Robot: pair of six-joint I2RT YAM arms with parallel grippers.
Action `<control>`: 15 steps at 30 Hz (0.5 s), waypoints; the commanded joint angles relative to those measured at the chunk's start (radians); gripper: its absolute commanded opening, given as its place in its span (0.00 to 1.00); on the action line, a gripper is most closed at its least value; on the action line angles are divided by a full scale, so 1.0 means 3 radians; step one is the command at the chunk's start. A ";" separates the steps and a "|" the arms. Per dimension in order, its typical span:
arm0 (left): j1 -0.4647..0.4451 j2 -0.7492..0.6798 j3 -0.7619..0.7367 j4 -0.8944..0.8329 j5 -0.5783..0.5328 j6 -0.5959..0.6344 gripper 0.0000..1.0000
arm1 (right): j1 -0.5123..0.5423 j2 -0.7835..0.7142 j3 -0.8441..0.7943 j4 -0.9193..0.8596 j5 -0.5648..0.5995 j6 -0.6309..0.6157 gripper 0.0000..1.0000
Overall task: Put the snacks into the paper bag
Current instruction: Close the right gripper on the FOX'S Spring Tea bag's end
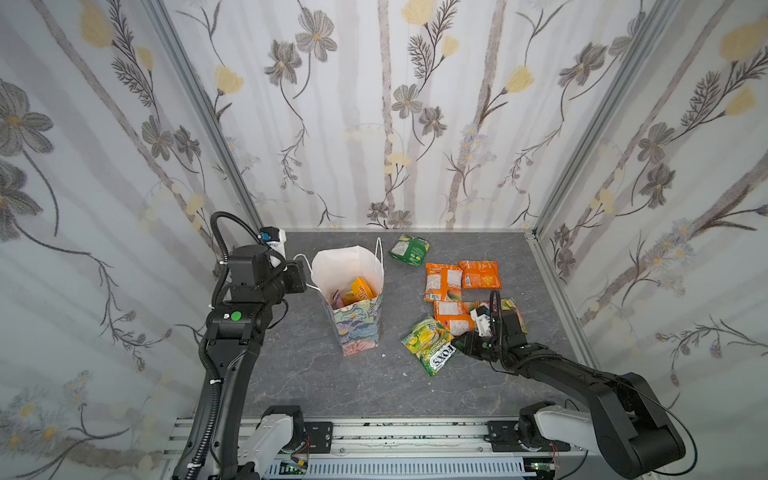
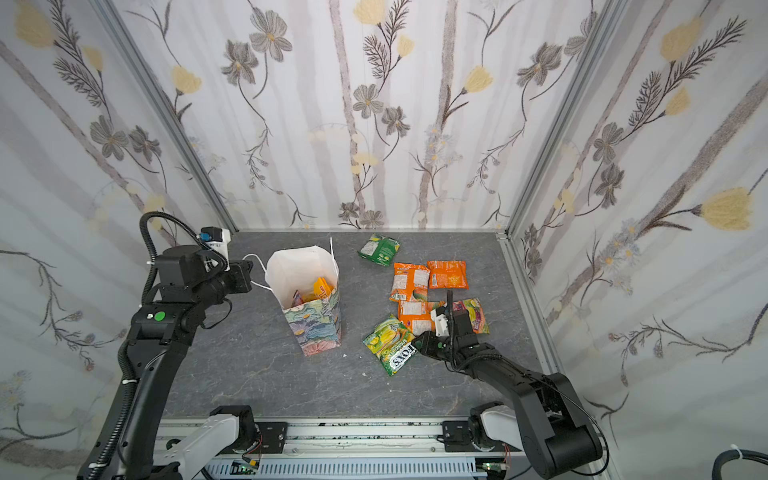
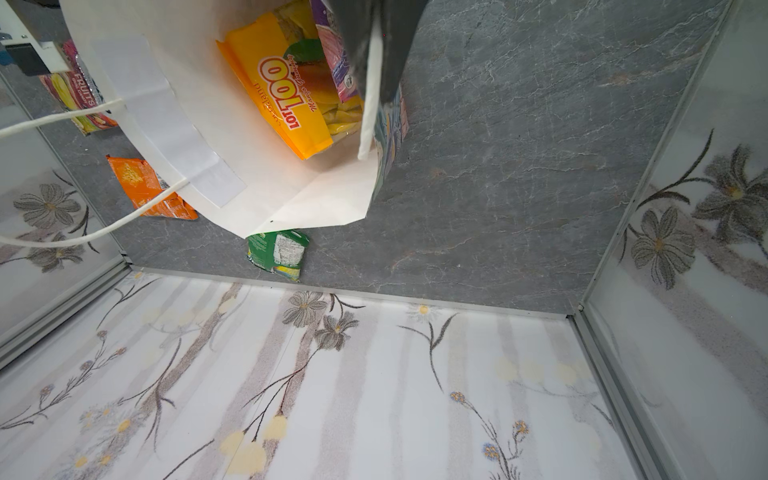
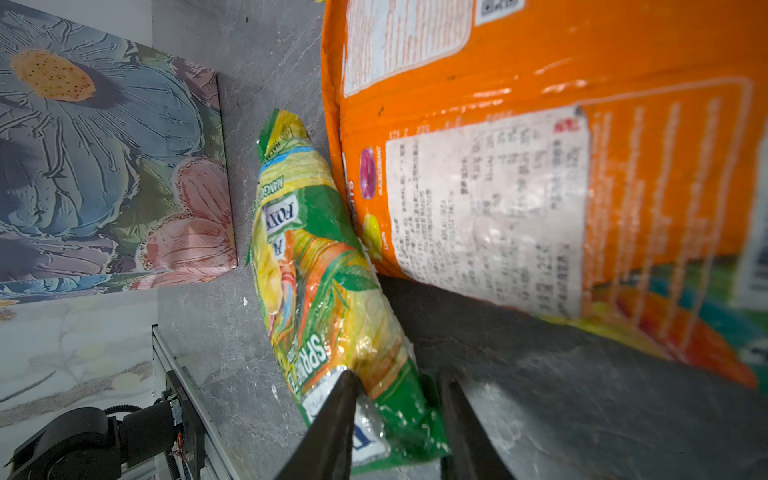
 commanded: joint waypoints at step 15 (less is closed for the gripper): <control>-0.0001 -0.0024 0.0039 0.0042 0.0007 0.0026 0.03 | -0.0002 -0.0132 0.0092 0.0102 -0.0097 0.0022 0.00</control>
